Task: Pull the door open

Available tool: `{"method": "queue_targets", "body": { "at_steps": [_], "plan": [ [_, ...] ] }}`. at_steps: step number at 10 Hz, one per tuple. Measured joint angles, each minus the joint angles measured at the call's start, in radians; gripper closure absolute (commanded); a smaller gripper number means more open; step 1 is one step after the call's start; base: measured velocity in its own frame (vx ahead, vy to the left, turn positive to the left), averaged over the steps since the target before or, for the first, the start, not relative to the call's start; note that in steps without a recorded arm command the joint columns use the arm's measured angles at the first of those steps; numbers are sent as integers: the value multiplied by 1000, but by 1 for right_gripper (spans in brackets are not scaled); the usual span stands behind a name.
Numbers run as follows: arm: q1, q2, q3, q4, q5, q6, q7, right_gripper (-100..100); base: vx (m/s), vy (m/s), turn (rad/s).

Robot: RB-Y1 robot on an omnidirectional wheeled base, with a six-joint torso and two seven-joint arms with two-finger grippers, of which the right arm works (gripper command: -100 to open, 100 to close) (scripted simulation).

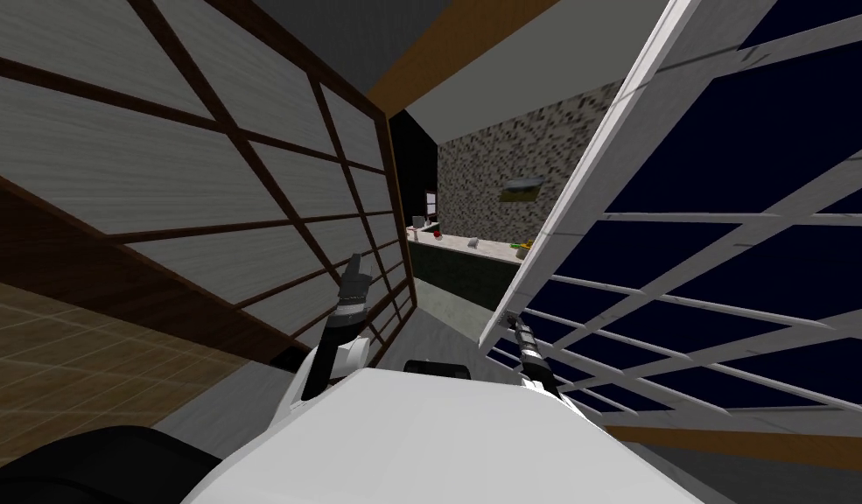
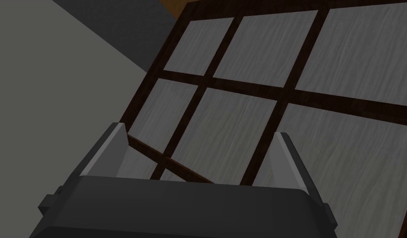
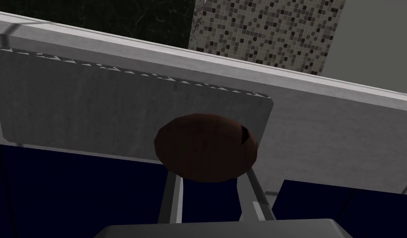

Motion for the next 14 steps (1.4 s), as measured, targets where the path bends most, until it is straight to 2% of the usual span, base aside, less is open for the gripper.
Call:
{"method": "queue_targets", "body": {
  "at_steps": [3, 4, 7, 8, 14],
  "plan": [
    [-6, -3, 16, 8, -28, 2, -73, 100, -48, -16, 44],
    [-4, -4, 25, 1, -42, 6, -102, -100, -58, -27, 44],
    [-11, 1, 29, 1, -69, 5, -167, -100, -41, -9, 34],
    [-8, 7, 33, -10, -79, 12, -192, -100, -58, 0, 48],
    [-25, 26, 52, -5, -141, 14, -343, -100, -54, -12, 38]
  ]
}}
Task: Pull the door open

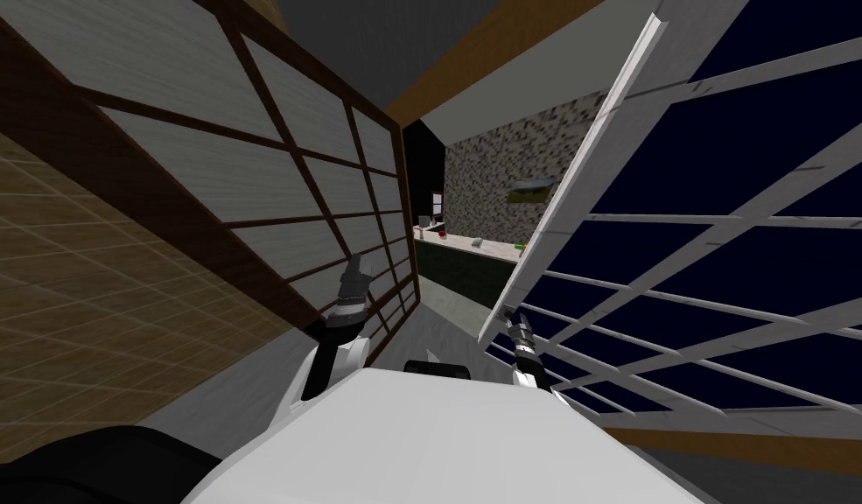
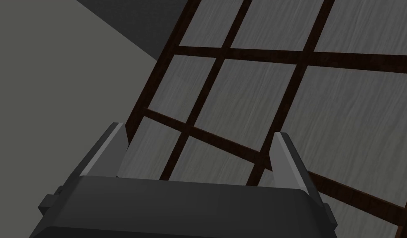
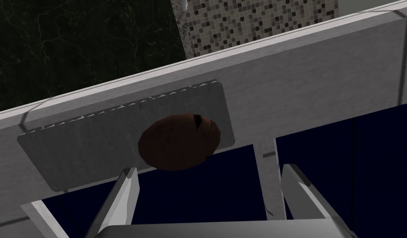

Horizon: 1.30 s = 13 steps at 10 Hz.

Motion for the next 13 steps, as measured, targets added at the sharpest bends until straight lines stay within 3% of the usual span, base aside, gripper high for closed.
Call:
{"method": "queue_targets", "body": {
  "at_steps": [13],
  "plan": [
    [-31, 49, 43, -16, -156, 17, -324, -100, -59, -11, 45]
  ]
}}
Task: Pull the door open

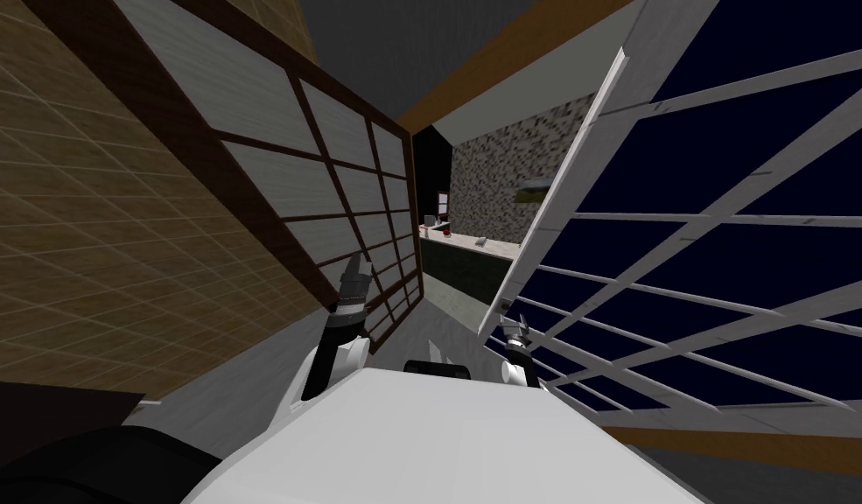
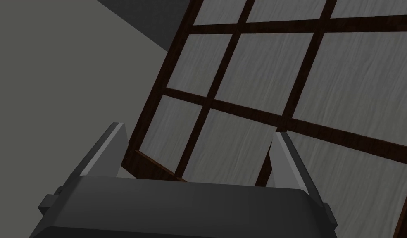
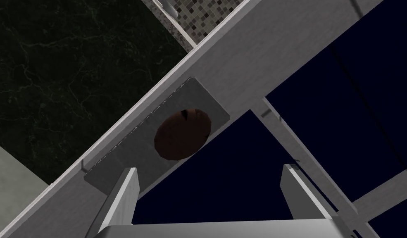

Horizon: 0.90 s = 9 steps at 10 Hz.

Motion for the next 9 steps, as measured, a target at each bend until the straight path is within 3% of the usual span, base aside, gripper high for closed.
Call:
{"method": "queue_targets", "body": {
  "at_steps": [9],
  "plan": [
    [-25, 30, 29, 1, -102, 5, -216, -100, -54, -8, 42]
  ]
}}
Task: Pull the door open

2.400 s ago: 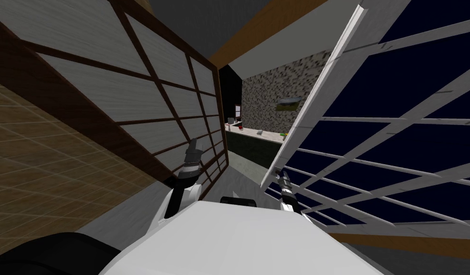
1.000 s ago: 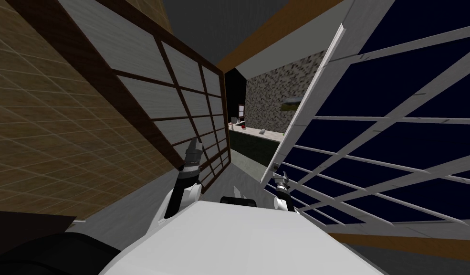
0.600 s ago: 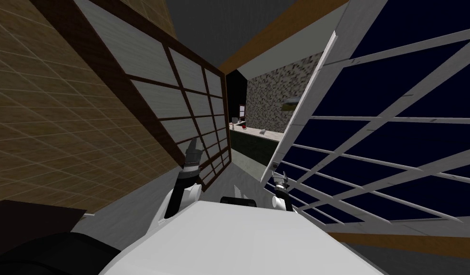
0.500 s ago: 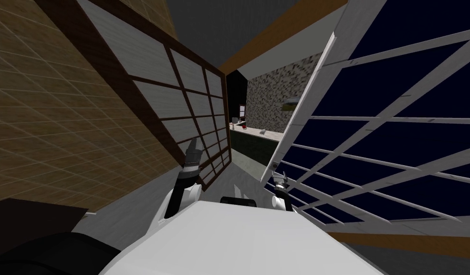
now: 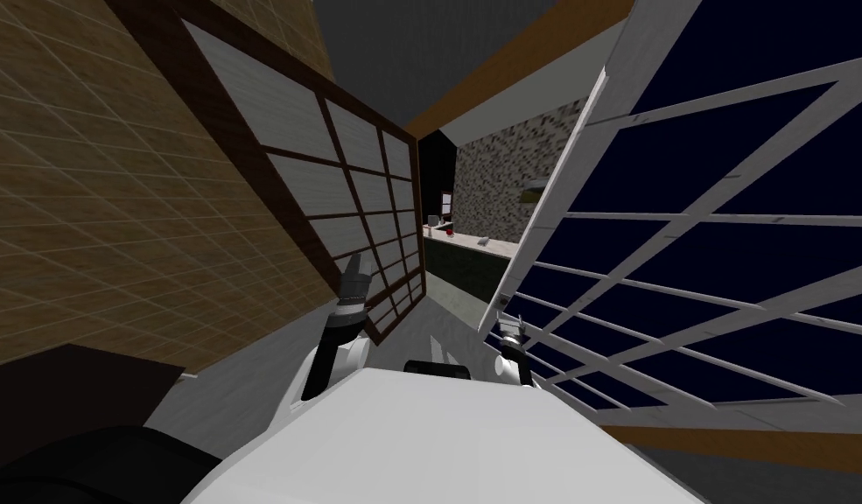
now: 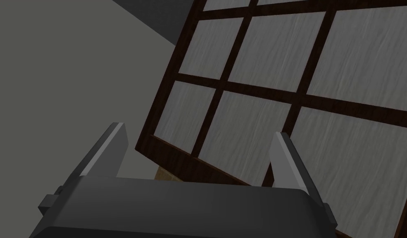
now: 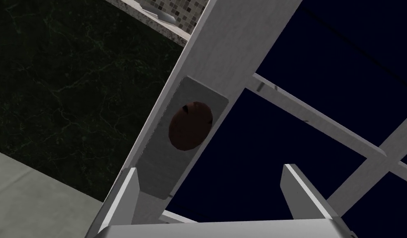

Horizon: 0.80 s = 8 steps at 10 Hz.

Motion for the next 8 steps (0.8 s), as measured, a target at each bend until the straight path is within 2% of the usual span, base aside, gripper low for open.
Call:
{"method": "queue_targets", "body": {
  "at_steps": [2, 8],
  "plan": [
    [-1, 10, 8, -11, -29, 6, -52, -100, -68, -9, 48],
    [-19, 27, 24, -4, -86, 6, -194, -100, -49, -5, 33]
  ]
}}
